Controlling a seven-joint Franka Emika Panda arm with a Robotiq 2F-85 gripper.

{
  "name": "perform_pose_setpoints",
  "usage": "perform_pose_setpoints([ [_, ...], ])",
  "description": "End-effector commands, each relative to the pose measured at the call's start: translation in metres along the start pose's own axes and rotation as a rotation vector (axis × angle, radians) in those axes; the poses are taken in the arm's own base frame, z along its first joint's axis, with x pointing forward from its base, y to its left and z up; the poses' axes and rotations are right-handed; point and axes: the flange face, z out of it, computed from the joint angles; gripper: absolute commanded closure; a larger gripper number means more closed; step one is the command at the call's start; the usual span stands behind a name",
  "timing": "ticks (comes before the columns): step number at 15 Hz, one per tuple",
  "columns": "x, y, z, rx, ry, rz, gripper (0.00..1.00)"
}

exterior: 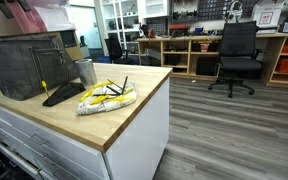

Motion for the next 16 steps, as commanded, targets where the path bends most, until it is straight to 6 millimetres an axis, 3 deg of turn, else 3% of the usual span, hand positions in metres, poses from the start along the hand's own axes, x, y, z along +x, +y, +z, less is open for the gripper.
perform_pose_setpoints([
  [1, -0.002, 0.005, 0.001, 0.015, -0.026, -0.010, 0.00],
  [7, -0.008, 0.014, 0.012, 0.048, -0.033, -0.068, 0.00],
  [16, -0.005, 0.015, 0.012, 0.029, -0.025, -0.050, 0.00],
])
